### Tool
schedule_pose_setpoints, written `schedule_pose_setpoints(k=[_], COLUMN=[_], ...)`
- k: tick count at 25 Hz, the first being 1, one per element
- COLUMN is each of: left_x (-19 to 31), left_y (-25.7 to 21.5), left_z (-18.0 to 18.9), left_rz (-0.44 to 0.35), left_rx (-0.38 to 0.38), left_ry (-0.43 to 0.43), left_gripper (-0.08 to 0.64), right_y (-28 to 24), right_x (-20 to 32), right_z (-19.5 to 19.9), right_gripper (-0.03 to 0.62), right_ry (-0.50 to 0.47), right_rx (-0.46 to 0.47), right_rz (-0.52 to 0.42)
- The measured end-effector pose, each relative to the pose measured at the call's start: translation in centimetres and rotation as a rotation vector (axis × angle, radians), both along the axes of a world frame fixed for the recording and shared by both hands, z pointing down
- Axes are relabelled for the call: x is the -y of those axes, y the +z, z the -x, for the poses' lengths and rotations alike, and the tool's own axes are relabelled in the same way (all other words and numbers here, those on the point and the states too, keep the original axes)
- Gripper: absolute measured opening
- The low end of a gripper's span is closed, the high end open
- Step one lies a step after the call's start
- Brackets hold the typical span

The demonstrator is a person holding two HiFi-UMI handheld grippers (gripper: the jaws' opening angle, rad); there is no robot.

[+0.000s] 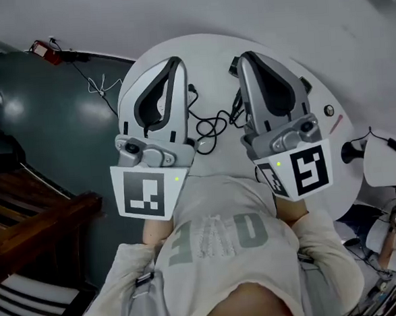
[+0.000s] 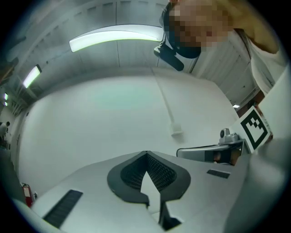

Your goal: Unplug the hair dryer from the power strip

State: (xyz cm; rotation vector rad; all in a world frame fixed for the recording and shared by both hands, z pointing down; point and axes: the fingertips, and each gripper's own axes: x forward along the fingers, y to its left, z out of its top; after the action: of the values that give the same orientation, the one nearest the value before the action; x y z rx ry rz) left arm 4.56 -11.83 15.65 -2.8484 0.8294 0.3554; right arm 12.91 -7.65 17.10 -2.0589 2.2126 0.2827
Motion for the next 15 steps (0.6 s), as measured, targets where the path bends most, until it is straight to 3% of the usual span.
schedule_pose_setpoints(k=[9, 15], left_x=[0.6, 0.8], left_y=[0.5, 0.9], left_z=[0.7, 0.9], left_rz=[-0.006, 0.008], left_rx=[0.004, 0.014], left_ry=[-0.050, -0.057], left_gripper=[0.009, 0.009], right_y=[2.0, 1.9], right_x=[0.2, 0.8], right_z=[0.1, 0.9], right_gripper=[0.018, 0.018], right_ry=[0.001, -0.022], right_rx=[-0.007, -0.059], right_rz=[0.046, 0.044])
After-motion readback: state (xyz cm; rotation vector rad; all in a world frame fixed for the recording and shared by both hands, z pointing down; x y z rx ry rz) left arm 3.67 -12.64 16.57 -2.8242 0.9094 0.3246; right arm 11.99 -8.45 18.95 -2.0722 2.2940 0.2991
